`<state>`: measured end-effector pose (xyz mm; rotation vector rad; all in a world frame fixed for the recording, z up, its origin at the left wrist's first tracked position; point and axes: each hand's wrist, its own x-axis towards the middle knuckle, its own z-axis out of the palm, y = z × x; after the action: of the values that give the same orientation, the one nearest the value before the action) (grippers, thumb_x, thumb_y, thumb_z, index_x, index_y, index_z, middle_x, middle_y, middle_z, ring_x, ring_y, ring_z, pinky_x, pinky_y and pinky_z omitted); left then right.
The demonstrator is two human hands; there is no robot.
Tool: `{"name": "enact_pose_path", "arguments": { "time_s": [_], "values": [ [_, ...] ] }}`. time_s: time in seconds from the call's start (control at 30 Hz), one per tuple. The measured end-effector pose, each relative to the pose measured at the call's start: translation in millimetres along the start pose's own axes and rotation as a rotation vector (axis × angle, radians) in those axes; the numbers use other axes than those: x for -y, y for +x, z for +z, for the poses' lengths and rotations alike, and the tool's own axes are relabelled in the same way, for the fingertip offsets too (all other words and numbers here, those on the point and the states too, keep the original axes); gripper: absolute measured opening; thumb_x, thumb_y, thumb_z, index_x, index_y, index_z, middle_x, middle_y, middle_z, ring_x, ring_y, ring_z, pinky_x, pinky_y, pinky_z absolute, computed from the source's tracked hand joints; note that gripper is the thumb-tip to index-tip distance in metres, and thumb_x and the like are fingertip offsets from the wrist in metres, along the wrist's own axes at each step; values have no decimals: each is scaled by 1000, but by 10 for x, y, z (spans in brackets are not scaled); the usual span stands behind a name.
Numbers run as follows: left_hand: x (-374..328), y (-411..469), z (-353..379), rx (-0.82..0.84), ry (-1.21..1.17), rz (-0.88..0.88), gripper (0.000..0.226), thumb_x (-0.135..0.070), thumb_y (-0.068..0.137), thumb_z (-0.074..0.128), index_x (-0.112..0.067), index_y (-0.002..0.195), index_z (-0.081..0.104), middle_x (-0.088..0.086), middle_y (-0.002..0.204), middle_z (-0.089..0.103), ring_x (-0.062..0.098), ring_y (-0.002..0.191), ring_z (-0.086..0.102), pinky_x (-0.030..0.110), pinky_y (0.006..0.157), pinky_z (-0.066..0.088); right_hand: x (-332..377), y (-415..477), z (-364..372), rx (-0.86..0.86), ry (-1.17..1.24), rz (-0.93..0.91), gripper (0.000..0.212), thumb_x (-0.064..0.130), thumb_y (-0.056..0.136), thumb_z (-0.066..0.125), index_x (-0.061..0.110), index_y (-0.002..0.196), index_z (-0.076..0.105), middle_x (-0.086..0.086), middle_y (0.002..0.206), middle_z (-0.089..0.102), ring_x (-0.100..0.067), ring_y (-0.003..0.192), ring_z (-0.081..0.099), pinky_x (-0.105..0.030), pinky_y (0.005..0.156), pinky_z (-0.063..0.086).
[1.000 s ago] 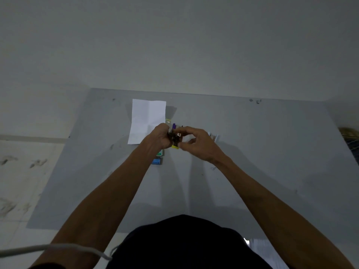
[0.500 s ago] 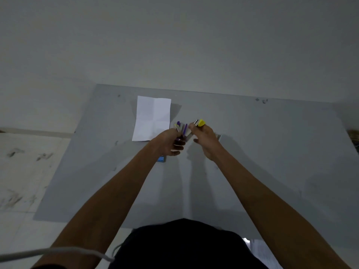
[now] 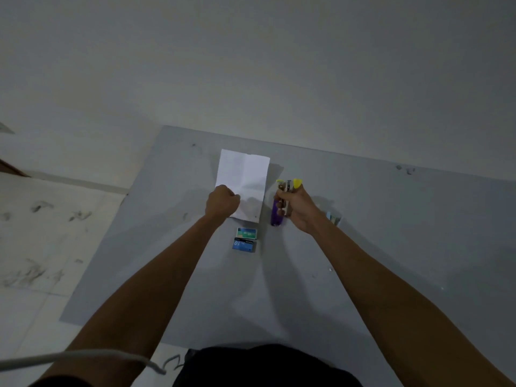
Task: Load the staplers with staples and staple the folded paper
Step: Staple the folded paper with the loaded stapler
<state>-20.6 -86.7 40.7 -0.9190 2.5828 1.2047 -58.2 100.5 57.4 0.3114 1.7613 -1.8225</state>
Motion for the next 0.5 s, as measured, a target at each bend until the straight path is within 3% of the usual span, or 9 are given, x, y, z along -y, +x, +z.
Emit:
{"name": "enact_pose_path", "arguments": {
  "time_s": [0.03,0.07,0.13,0.2,0.37,0.43,0.5],
  "values": [
    [49,65,-21,-6,-29,-23,12,-19,85,60,-9,78,58,13,80,61,26,76,61,29,70,48,18,46,40,2,-30,5,10,8,95,52,17,92,51,-4,73,54,-12,57,49,-24,48,42],
    [104,158,-34,-13,-56,-50,15,-19,85,61,-7,95,60,15,96,64,30,90,63,34,80,51,36,107,91,-1,-48,20,11,9,95,53,17,88,51,-3,72,52,-11,56,47,-22,46,40],
    [178,332,-39,-18,-48,-84,40,-19,86,61,-4,121,52,18,122,58,35,110,58,40,94,48,40,222,173,-32,-54,72,13,19,94,57,18,83,52,-1,69,49,-11,55,45,-19,43,38],
    [208,485,-26,-37,-17,-97,51,-19,85,60,-7,132,45,20,132,50,37,120,50,41,101,43,12,343,217,-63,-46,105,16,29,92,61,18,83,53,0,66,47,-12,54,44,-22,46,38],
    [192,841,24,-13,-30,-146,67,-19,85,61,-16,145,32,21,139,38,40,130,37,47,108,37,-49,616,276,-100,-44,171,16,24,91,63,15,82,53,-3,62,45,-15,51,44,-25,48,40],
    [189,932,39,-3,-12,-169,60,-20,84,61,-15,140,39,21,137,37,41,127,39,46,106,37,-58,681,277,-104,-18,201,17,19,92,61,13,77,54,-4,61,47,-16,48,44,-26,49,39],
    [213,1019,45,-8,41,-175,42,-21,83,61,-10,123,54,21,130,43,40,119,44,43,101,41,-60,741,269,-114,-22,210,16,17,92,60,12,77,56,-6,63,51,-16,45,48,-26,48,41]
  ]
}}
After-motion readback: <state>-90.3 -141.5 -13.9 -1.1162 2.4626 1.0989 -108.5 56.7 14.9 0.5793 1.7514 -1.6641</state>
